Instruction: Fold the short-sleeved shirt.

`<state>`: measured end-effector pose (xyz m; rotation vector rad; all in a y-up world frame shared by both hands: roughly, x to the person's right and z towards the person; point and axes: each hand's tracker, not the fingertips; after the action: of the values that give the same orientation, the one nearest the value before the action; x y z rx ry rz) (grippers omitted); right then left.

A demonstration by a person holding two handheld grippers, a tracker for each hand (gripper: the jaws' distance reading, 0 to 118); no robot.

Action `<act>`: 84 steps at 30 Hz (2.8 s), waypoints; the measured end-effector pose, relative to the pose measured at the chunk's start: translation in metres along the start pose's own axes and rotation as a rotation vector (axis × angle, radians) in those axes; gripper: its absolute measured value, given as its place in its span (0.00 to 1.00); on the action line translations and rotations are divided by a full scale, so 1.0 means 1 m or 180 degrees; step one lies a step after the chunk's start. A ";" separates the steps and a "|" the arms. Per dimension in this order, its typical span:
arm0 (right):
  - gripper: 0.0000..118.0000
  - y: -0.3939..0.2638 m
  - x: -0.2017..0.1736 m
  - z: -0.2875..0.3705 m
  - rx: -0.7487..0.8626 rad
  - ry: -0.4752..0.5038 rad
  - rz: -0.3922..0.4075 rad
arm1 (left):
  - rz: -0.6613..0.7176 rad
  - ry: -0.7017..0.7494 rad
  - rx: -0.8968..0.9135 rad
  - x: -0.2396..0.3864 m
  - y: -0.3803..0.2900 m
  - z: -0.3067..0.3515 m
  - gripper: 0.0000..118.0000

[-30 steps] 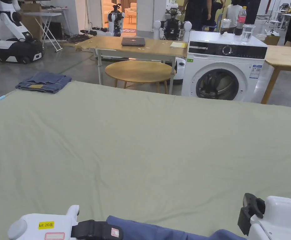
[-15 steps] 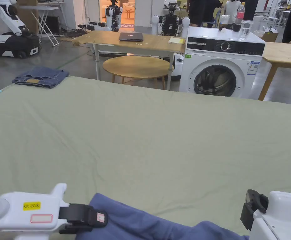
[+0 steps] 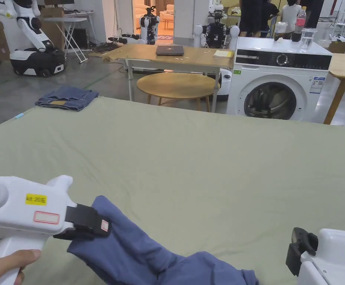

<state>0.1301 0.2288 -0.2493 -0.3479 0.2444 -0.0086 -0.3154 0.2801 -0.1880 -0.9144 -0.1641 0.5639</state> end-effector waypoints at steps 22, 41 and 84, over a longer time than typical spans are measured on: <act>0.00 -0.012 0.023 0.005 -0.0162 -0.0148 -0.0070 | -0.0430 -0.0398 -0.1000 0.154 -0.026 -0.171 0.05; 0.00 -0.014 0.043 0.014 -0.0172 -0.0270 -0.0151 | -0.0529 -0.0813 -0.0874 0.155 -0.029 -0.160 0.29; 0.00 0.039 -0.001 0.020 0.0828 -0.0360 0.0026 | -0.1704 0.0924 0.3012 0.095 -0.050 -0.078 0.00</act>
<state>0.1321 0.2725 -0.2437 -0.0881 0.1304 -0.0125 -0.1868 0.2509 -0.2055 -0.0024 0.1233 -0.0303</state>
